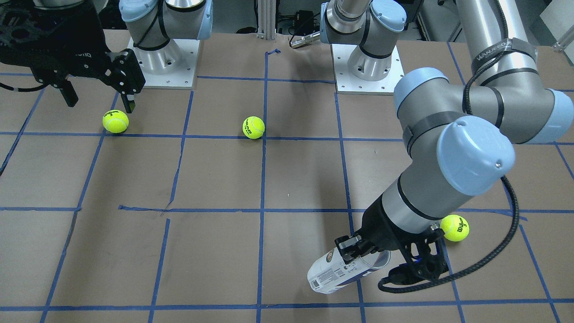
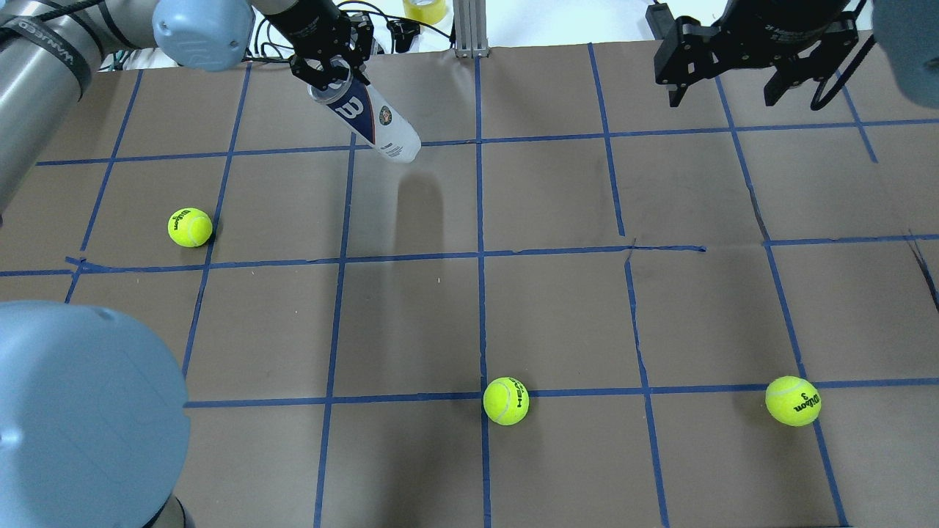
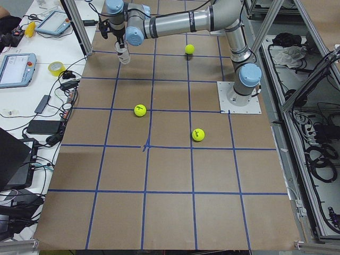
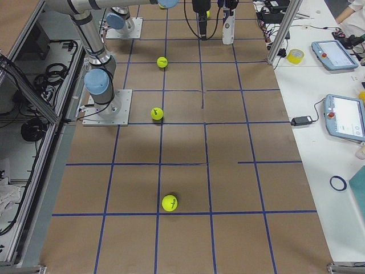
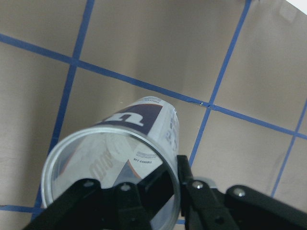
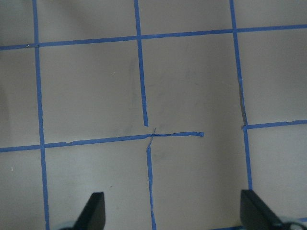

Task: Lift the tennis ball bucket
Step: 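Lift the can's open end with the left gripper, tilting it upright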

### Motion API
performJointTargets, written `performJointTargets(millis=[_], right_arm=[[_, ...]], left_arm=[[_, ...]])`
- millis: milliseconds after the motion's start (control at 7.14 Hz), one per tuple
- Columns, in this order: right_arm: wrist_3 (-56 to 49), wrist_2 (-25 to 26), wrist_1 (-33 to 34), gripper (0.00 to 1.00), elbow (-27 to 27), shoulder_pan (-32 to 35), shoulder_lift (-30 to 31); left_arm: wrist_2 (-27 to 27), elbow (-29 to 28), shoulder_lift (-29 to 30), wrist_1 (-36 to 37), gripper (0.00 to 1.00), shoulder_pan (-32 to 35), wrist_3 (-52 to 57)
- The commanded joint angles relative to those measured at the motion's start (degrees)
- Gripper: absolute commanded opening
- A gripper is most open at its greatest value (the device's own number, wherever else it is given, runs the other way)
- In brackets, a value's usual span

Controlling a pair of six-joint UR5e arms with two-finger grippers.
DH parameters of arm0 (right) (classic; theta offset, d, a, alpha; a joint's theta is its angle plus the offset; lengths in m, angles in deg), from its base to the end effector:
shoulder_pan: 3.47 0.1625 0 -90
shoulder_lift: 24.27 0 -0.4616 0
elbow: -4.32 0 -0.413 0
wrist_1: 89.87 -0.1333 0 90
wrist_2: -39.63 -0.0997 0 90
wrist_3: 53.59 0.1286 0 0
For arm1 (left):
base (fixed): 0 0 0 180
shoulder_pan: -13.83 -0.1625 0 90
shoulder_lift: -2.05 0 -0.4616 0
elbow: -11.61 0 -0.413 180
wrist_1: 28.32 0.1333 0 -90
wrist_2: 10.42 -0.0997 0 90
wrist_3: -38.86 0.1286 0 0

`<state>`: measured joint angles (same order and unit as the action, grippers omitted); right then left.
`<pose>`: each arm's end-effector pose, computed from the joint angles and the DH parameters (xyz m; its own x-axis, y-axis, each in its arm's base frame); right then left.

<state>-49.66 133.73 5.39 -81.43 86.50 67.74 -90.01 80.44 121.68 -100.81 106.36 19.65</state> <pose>0.1238 -0.5177 0.5631 -0.9951 0.0819 0.0562 0.0689 0.9765 -0.2040 -0.1897 -0.7474 0.3938 -0.9410 -0.2568 0.2203 -0.2817 0.9553 -0.0898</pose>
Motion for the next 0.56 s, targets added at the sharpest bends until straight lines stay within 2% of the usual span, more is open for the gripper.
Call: performJointTargets(millis=[0,140,420], right_arm=[[-0.41,-2.58,0.1,1.0,-0.64,0.03,-0.95],[-0.94,-3.04,0.53,1.0,-0.82,-0.06,-2.26],[-0.85,-3.22,-0.16,1.0,-1.25,-0.06,-2.37]], left_arm=[[-6.28,-0.37,0.42,-0.37,0.0,3.79,8.45],[-8.45,-0.37,0.86,-0.2,0.0,5.45,14.32],[-9.18,-0.02,1.22,-0.19,0.0,6.96,15.52]])
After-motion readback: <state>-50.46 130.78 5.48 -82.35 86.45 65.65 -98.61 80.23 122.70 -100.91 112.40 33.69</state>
